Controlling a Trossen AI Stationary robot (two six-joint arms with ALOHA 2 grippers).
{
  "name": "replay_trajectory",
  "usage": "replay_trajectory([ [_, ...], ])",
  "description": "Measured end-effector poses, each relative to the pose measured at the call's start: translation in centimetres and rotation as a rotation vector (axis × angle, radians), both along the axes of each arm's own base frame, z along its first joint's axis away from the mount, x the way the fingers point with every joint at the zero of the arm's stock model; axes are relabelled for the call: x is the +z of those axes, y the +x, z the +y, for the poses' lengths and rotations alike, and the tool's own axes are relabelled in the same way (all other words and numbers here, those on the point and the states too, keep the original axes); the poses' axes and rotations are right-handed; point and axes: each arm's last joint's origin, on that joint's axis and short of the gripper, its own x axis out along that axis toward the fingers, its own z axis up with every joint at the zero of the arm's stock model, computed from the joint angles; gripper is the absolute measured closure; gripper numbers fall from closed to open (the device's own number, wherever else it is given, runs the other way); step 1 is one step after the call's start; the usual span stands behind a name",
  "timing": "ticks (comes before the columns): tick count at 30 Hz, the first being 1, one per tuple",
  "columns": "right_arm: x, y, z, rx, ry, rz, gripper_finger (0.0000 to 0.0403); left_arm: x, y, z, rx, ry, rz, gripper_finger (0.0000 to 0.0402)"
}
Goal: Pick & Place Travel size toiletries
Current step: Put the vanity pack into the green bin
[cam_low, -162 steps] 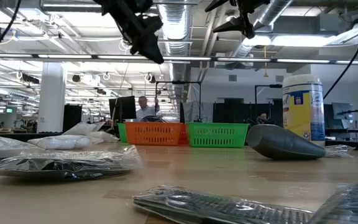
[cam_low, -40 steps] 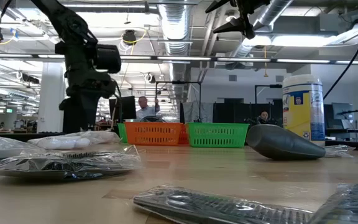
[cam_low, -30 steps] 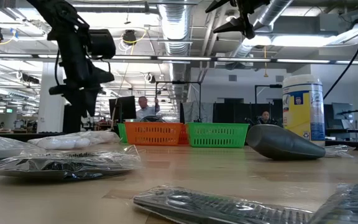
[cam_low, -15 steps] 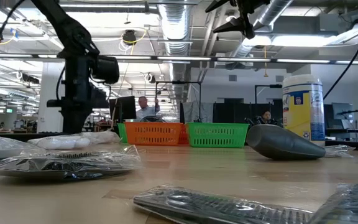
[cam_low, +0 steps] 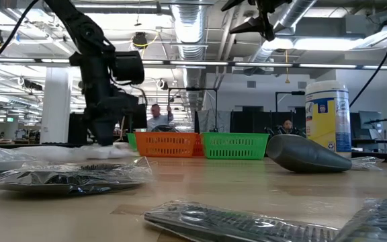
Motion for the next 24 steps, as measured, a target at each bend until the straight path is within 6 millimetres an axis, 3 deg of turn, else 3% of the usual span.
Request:
replay_trajectory([
  [7,-0.8,0.7,0.9,0.047,-0.004,0.043,0.0138,0.2,1.8,-2.9,-0.139,-0.021,-0.09,0.0401],
  [10,-1.3,1.9,1.9,0.093,-0.001,0.051,0.0138,0.4,2.5,-4.1,-0.194,-0.021,-0.137,0.0401],
  [17,-5.3,5.5,4.6,0.221,0.196,0.173,0.0138,0.8,3.8,-6.1,-0.295,-0.051,-0.251,0.0401],
  [24,-8.5,8.8,8.3,0.247,0.399,0.206,0.0138,2.1,3.3,-6.2,-0.285,0.003,-0.269,0.0401],
])
